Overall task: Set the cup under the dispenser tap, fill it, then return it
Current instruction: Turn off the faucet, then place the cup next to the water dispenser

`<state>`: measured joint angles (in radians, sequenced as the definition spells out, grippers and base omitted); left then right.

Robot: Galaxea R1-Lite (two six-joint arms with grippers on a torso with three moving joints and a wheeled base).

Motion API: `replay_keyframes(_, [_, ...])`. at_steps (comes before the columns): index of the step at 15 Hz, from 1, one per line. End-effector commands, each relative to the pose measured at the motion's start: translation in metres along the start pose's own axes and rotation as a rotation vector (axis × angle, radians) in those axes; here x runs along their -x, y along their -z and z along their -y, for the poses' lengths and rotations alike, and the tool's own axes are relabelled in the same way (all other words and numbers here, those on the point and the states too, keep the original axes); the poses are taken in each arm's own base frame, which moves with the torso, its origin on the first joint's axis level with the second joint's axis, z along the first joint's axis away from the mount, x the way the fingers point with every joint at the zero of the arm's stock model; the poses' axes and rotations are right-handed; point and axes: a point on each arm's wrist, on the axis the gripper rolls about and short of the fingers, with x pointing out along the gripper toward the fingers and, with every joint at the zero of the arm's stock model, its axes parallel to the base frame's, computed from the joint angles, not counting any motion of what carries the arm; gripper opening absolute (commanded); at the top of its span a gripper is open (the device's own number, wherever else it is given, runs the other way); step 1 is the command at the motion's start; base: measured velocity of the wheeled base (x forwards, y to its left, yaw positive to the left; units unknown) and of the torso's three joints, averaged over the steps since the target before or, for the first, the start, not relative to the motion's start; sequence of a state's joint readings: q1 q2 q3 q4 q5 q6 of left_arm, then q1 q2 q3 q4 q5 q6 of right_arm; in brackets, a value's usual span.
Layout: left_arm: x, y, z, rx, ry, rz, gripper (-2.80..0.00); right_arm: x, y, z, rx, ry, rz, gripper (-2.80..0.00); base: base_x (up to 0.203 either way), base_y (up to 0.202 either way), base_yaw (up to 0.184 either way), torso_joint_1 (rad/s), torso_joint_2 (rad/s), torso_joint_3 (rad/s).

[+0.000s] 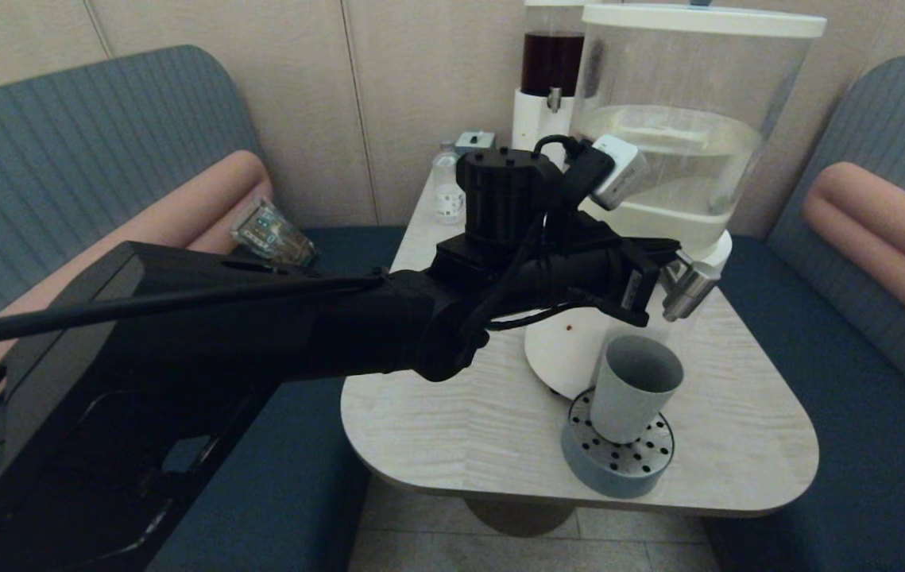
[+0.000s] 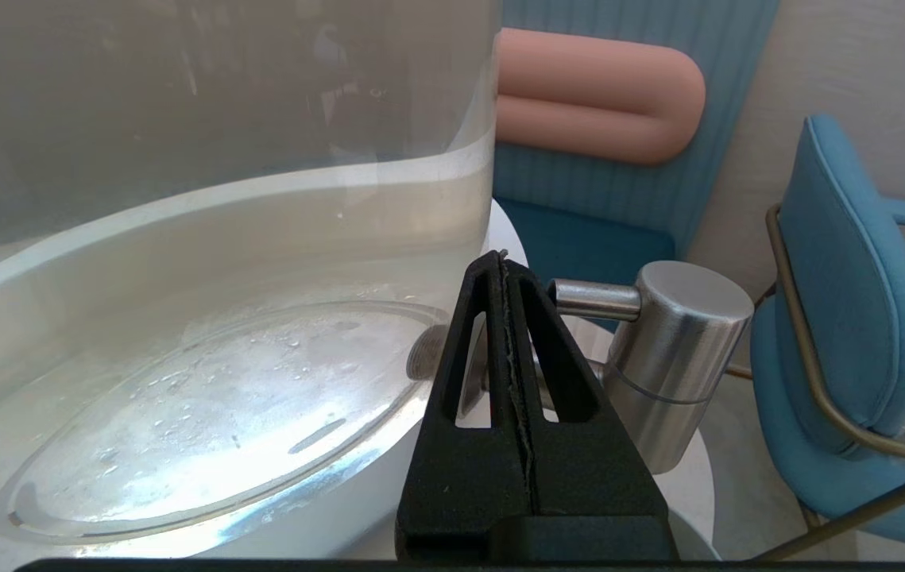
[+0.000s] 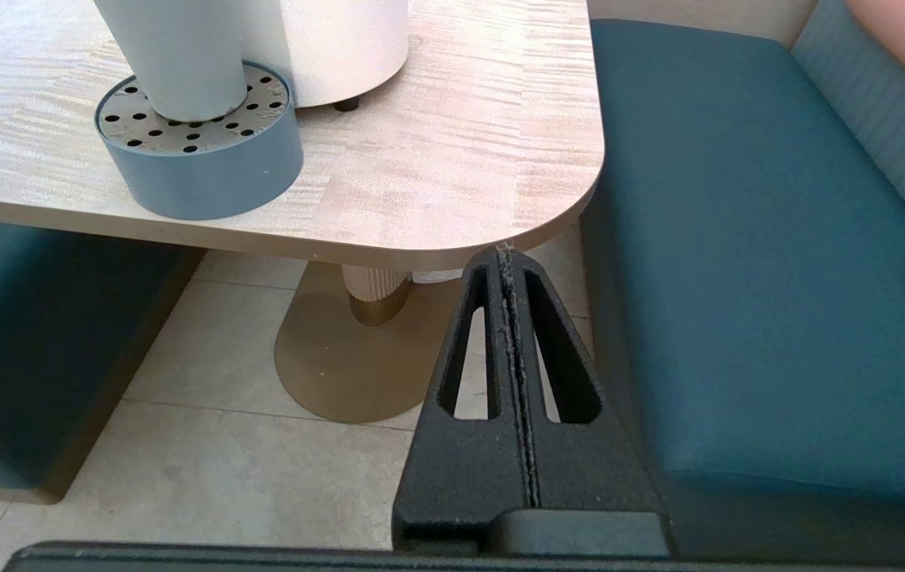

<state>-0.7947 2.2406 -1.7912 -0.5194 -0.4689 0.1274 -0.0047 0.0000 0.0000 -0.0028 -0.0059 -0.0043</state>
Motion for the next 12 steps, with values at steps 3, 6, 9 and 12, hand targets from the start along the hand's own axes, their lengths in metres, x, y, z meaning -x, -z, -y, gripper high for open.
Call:
replay_keyframes(3, [0.01, -0.011, 0.002, -0.006, -0.032, 0.002, -2.8, 0.0, 0.0, 0.0, 0.0, 0.0, -0.001, -2.8, 0.0, 0.0, 0.0, 0.0, 0.0, 0.0])
replay_keyframes(6, [0.029, -0.024, 0.003, -0.003, -0.069, -0.008, -2.8, 0.0, 0.0, 0.0, 0.0, 0.0, -0.001, -2.8, 0.0, 0.0, 0.0, 0.0, 0.0, 0.0])
replay_keyframes(9, [0.061, -0.027, 0.007, 0.01, -0.11, -0.042, -2.8, 0.0, 0.0, 0.0, 0.0, 0.0, -0.001, -2.8, 0.0, 0.0, 0.0, 0.0, 0.0, 0.0])
replay_keyframes(12, [0.098, -0.014, 0.018, 0.029, -0.186, -0.057, -2.8, 0.0, 0.0, 0.0, 0.0, 0.0, -0.001, -2.8, 0.0, 0.0, 0.0, 0.0, 0.0, 0.0])
